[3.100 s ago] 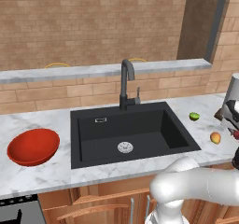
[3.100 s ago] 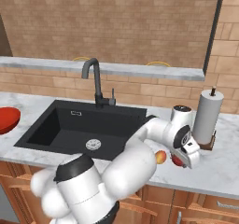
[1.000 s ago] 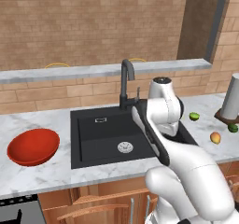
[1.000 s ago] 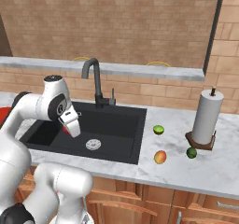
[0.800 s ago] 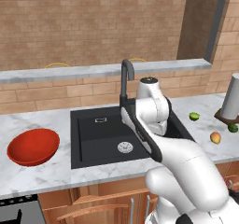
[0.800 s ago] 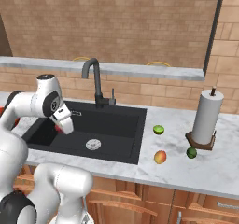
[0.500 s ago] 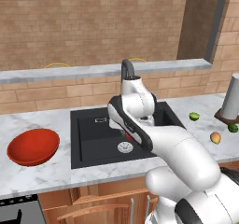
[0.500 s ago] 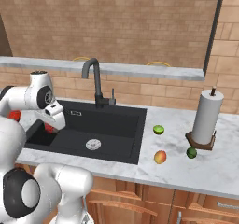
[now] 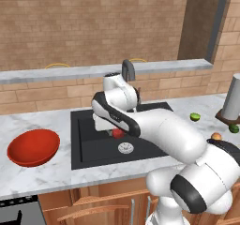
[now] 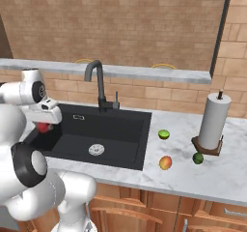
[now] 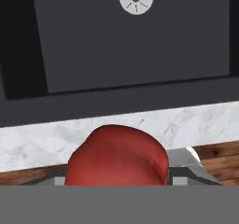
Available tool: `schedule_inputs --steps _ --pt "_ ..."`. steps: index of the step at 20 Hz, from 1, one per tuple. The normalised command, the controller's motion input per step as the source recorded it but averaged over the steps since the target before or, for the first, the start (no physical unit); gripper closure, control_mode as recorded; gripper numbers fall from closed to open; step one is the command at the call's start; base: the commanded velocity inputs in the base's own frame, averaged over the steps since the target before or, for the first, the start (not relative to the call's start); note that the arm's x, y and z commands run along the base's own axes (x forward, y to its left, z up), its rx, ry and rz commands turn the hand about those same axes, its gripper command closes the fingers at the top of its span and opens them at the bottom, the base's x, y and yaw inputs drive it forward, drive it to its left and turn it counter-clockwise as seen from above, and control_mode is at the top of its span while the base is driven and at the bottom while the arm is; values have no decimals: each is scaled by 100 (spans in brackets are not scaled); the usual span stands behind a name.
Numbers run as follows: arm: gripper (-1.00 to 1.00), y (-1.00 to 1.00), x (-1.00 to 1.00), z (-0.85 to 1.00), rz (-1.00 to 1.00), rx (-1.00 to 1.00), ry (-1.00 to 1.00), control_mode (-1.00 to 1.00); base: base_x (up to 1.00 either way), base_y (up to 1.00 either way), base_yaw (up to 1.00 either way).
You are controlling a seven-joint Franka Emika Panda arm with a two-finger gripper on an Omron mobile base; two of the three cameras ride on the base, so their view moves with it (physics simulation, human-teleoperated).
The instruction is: There is a mixed pile of frozen fruits and vegetables on the counter. Locate all the frozen vegetables and place the items in a bowl on the counter. Take all the frozen fruits and defrost them in a running sink.
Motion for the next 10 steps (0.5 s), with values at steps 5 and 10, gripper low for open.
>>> schedule_inputs --steps 5,10 --pt "100 55 28 -8 7 0 0 -100 0 0 0" --pt "100 72 33 -3 3 -1 1 -100 0 0 0"
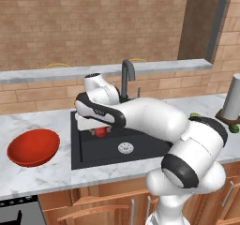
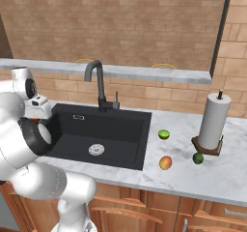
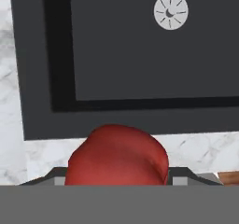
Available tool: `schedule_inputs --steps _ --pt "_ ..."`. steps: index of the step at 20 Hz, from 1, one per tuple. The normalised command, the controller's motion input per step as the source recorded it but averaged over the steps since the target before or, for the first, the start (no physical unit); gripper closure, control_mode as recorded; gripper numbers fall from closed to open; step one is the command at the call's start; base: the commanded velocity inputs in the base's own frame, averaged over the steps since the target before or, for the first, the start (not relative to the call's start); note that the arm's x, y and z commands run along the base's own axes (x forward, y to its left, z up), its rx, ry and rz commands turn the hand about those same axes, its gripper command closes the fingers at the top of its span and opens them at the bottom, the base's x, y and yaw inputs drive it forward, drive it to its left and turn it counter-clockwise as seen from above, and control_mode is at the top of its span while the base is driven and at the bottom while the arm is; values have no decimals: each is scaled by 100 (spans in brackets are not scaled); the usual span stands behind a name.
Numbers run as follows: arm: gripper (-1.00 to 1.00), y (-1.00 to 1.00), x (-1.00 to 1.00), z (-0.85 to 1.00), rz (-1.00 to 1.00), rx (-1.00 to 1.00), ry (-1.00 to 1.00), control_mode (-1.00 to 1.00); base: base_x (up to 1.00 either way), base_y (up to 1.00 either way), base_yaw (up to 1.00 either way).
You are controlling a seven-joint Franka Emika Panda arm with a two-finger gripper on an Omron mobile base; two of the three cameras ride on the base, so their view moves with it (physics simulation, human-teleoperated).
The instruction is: There is a mixed pile of frozen fruits and vegetables on the counter. Locate all the frozen vegetables and place the items in a bowl on the counter. Take all the frozen fruits and defrost them in a running sink.
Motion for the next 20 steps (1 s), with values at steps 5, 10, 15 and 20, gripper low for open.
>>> schedule_inputs --steps 5,10,15,20 --pt "100 79 31 0 0 -3 2 -100 0 0 0" --pt "100 80 35 -2 0 -2 0 -100 0 0 0" --pt "100 76 29 -9 0 -4 -2 -100 0 0 0" --pt "100 72 29 -8 -2 -3 -3 -100 0 0 0"
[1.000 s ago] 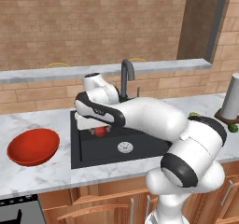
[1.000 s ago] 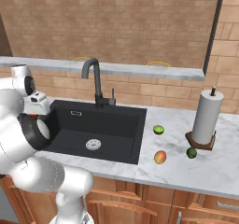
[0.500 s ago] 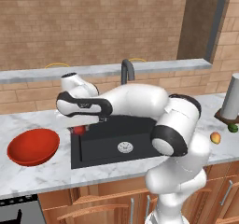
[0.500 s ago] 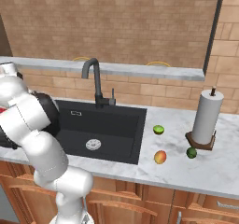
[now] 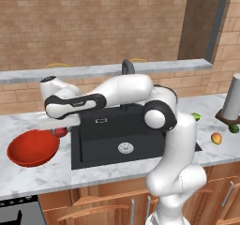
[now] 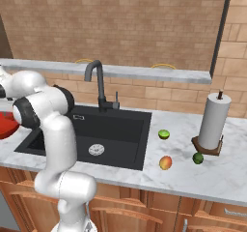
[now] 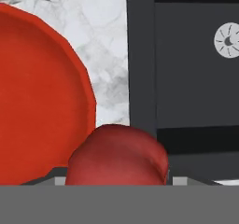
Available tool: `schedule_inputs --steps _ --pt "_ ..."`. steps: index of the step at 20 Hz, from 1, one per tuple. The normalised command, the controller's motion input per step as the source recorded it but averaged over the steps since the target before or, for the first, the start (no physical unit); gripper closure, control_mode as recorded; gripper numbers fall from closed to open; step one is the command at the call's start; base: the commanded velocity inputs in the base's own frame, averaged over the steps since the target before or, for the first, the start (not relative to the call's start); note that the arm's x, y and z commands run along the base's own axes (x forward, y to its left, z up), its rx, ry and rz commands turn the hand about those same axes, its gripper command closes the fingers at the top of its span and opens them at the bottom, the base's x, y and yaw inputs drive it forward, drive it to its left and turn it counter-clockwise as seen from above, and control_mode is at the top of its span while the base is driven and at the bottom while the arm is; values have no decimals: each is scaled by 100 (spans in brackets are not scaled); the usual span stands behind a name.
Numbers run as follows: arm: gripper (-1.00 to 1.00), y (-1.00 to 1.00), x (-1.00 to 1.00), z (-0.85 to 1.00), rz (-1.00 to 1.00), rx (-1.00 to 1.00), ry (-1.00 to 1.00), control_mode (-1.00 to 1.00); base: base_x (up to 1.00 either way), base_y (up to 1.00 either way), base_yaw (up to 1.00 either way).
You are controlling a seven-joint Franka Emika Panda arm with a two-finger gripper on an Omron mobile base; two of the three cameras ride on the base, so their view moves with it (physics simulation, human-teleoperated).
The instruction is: There is a mixed pile of frozen fruits and vegetables on the counter. Locate all the frozen vegetables and place the items in a bowl on the counter. Take all the frozen fruits and defrost them in a running sink.
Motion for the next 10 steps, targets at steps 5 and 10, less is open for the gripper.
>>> schedule_inputs --steps 5,10 --pt "100 67 31 -4 -5 -4 0 -100 0 0 0" --pt "100 60 27 -15 -10 0 0 -100 0 0 0"
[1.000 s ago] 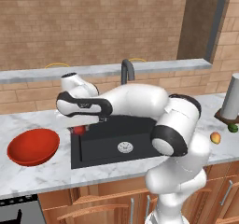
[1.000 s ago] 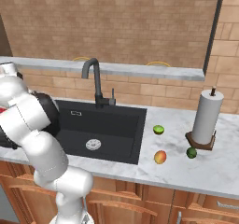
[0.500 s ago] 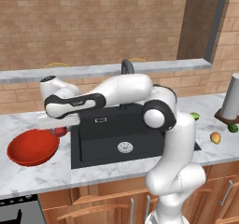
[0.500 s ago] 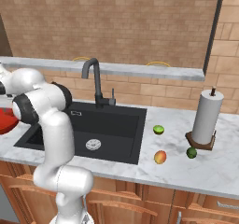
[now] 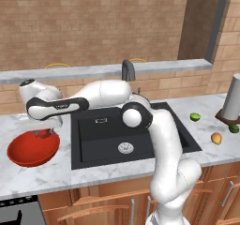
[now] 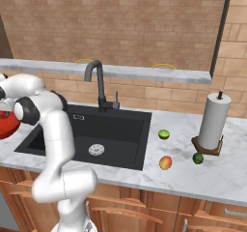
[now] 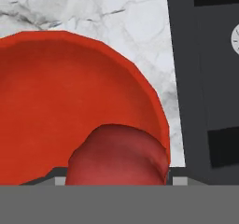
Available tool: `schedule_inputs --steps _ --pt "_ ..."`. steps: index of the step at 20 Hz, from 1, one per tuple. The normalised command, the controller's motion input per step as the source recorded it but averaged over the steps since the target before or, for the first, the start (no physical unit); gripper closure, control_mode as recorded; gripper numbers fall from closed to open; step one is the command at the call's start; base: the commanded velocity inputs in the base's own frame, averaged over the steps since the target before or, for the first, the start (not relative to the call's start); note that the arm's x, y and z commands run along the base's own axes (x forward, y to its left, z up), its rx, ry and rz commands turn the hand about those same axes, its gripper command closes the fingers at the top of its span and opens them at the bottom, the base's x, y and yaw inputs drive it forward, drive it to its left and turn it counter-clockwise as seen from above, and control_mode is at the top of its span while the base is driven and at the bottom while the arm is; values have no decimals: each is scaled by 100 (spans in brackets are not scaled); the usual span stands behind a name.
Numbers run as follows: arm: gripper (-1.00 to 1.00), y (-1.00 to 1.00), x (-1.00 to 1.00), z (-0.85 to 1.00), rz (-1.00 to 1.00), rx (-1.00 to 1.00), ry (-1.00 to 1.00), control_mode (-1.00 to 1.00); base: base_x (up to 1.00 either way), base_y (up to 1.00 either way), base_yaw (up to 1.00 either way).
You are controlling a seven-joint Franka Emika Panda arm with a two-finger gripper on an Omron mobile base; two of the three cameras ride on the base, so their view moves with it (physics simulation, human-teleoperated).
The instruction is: There is a mixed pile of frozen fruits and vegetables on the counter. Locate all the frozen vegetables and place the items in a bowl on the counter. Take all the frozen fruits and defrost them in a running sink.
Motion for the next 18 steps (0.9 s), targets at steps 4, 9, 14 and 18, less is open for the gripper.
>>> schedule_inputs --steps 4,9,14,18 --pt "100 56 13 -27 -4 0 0 -100 0 0 0" --pt "100 37 1 -42 -5 0 2 -100 0 0 0" --pt "100 -6 3 -55 -4 -1 6 -100 0 0 0" --pt "100 -12 4 -29 -1 -2 2 -100 0 0 0"
